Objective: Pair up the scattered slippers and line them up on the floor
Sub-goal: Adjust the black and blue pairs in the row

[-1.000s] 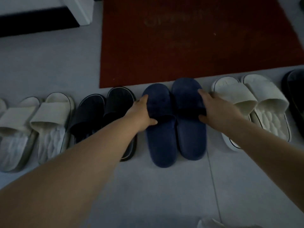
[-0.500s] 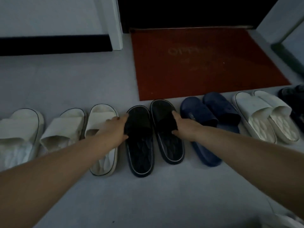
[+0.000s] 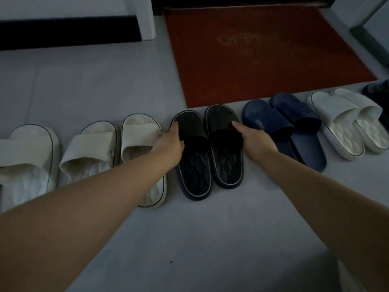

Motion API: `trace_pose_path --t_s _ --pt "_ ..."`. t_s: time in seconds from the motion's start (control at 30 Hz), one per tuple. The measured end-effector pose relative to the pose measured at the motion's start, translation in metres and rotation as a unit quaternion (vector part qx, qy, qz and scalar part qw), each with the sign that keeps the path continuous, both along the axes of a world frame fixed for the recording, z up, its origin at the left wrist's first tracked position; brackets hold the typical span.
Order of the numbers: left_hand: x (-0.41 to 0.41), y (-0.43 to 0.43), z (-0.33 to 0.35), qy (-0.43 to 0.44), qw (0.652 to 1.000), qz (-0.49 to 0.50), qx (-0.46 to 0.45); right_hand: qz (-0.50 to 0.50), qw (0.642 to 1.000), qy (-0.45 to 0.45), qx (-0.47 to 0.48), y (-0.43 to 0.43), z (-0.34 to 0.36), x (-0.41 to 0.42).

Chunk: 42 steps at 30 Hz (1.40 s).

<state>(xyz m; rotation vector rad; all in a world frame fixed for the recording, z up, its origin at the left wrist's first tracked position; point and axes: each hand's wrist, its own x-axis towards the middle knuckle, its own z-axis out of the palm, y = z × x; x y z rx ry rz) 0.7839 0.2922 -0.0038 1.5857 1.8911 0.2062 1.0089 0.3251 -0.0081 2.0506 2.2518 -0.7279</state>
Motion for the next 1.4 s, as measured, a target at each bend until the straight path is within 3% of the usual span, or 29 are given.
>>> trace_pose_path --t_s 0.1,0.23,0.3,0.4,0.47,0.53,0.63,0.87,1.13,1.3,1.4 --pt "-0.002 -0.002 0.004 -0.013 1.0 -0.004 0.0 -0.052 0.999 0.005 -0.003 -0.003 0.001 -0.003" --pt "-0.019 0.002 0.018 -0.018 0.997 -0.072 -0.028 -0.079 0.994 -0.064 0.033 -0.013 0.008 -0.033" --pt "-0.048 0.008 0.031 -0.005 0.997 -0.074 0.01 -0.032 0.994 -0.071 0.082 -0.02 0.016 -0.059" --pt "-0.112 0.01 0.045 0.045 0.997 -0.038 0.046 0.106 0.991 0.033 0.076 -0.029 0.029 -0.108" --pt "-0.151 -0.001 0.042 0.11 0.994 -0.027 0.003 0.174 0.98 0.097 0.009 -0.035 0.031 -0.141" --pt "-0.174 -0.019 0.033 0.156 0.984 -0.032 -0.084 0.202 0.973 0.095 -0.062 -0.038 0.025 -0.169" --pt "-0.192 -0.039 0.018 0.154 0.978 -0.037 -0.137 0.18 0.977 0.062 -0.096 -0.038 0.012 -0.195" --pt "-0.212 -0.051 0.012 0.154 0.986 0.023 -0.062 0.111 0.986 0.107 -0.07 -0.044 0.004 -0.219" --pt "-0.197 -0.058 0.005 0.049 0.99 0.134 -0.023 0.06 0.992 0.033 -0.11 -0.055 0.03 -0.233" --pt "-0.191 -0.048 0.009 0.026 0.987 0.159 -0.021 0.125 0.988 -0.038 -0.08 -0.046 0.037 -0.234" --pt "-0.201 -0.049 0.01 0.049 0.99 0.124 -0.045 0.195 0.968 -0.13 -0.094 -0.028 0.036 -0.238"
